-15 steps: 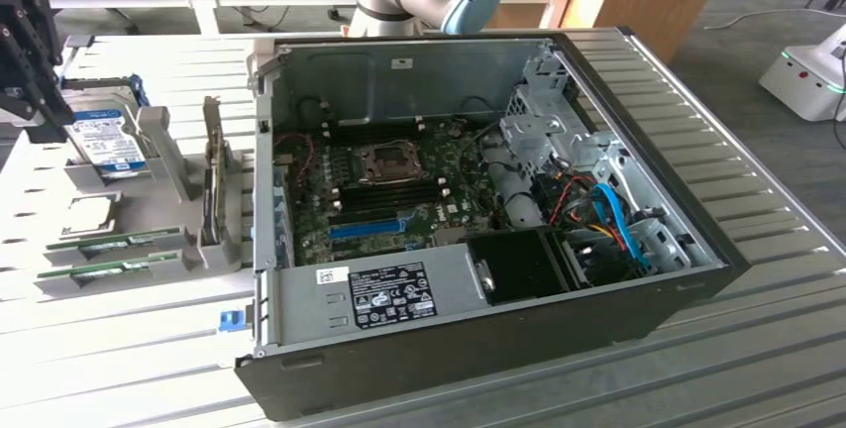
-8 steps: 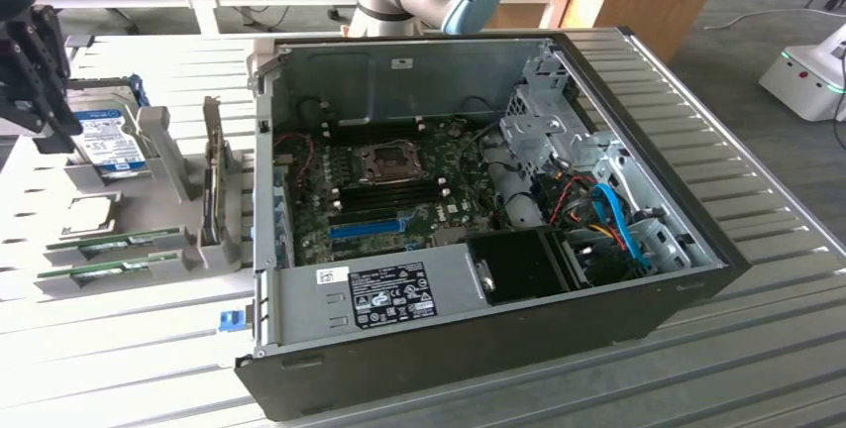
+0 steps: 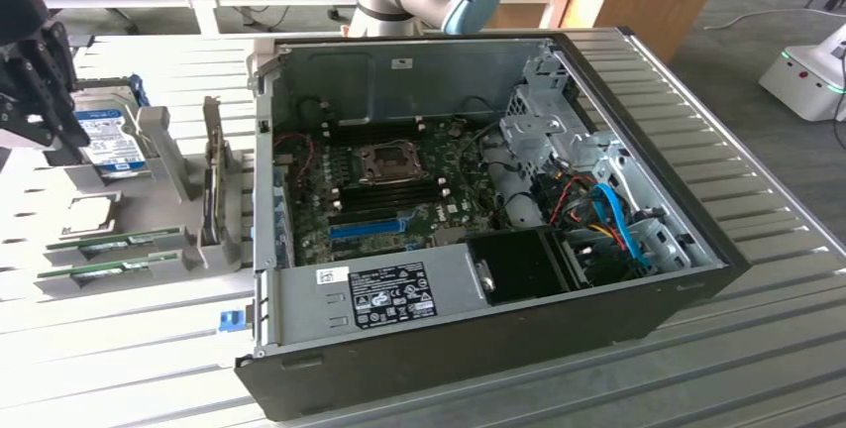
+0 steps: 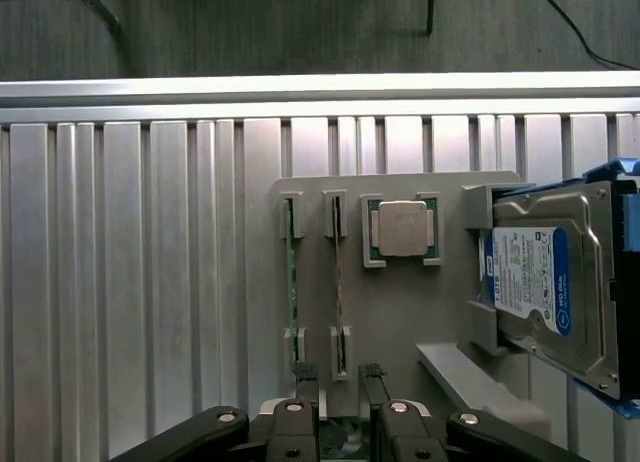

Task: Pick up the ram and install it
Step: 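Pick up the ram and move it above insertion slot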

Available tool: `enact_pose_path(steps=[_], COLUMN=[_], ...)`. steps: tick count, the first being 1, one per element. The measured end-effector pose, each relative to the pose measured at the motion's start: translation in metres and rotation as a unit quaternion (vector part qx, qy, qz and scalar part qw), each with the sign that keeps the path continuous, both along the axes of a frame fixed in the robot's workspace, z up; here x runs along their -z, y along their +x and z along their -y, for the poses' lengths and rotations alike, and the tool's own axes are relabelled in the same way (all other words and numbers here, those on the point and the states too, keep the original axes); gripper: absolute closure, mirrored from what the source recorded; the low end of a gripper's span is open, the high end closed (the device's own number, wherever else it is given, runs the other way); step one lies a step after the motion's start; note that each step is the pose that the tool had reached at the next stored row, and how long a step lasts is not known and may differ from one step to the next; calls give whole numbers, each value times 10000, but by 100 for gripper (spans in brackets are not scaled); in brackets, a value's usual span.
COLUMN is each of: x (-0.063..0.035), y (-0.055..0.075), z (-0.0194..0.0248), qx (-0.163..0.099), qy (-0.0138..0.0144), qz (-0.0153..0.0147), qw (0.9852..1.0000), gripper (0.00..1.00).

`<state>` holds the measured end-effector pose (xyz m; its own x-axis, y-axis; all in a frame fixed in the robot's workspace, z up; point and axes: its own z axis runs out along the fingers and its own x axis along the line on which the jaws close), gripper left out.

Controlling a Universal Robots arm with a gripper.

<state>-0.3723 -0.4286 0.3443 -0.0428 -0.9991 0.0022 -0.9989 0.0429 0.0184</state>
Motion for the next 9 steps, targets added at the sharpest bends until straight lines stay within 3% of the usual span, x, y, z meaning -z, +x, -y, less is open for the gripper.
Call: enact_pose_path(steps=[9], x=[163], y=[0], z=[0], qx=[0], qy=[0], qz=[0], qw=[10000], gripper=[70])
